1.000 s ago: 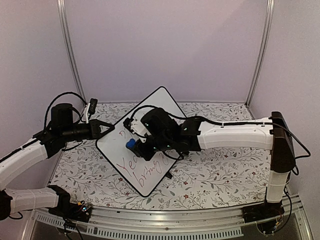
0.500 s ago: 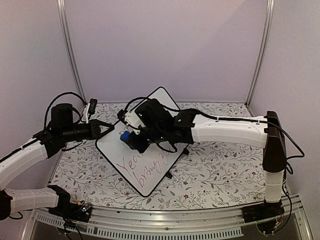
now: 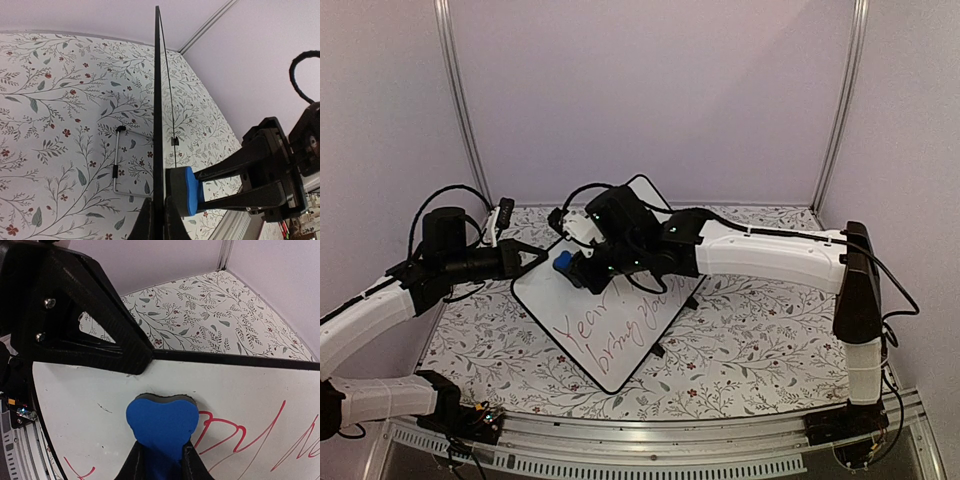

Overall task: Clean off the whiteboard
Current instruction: Erase the whiteboard at the center of the board.

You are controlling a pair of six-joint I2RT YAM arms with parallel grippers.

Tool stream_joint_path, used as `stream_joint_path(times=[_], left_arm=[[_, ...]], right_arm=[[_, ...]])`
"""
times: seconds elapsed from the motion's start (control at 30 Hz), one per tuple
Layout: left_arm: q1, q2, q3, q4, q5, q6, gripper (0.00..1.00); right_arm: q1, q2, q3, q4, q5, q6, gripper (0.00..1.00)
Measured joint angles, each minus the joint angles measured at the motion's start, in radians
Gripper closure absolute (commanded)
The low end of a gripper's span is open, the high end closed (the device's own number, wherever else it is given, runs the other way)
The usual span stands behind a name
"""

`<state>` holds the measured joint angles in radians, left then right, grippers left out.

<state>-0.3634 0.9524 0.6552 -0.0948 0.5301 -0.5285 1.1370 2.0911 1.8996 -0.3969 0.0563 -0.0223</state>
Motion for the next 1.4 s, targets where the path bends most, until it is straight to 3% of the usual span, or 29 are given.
stream_joint_path(times=[0.37,0.83,1.4], left_arm=[[0.000,0.001,0.000,0.001,0.000,0.000,1.00],[0.000,0.002,0.000,0.000,-0.001,0.000,1.00],[0.000,0.004,0.000,0.006,0.007,0.000,1.00]], right_arm=[[-0.006,0.012,0.017,0.006,-0.008,-0.009,0.98],[-0.011,-0.075,-0.206,0.160,-0.010,0.004,0.98],[-0.013,-0.116,-0.283,0.169,-0.010,0.056,0.99]])
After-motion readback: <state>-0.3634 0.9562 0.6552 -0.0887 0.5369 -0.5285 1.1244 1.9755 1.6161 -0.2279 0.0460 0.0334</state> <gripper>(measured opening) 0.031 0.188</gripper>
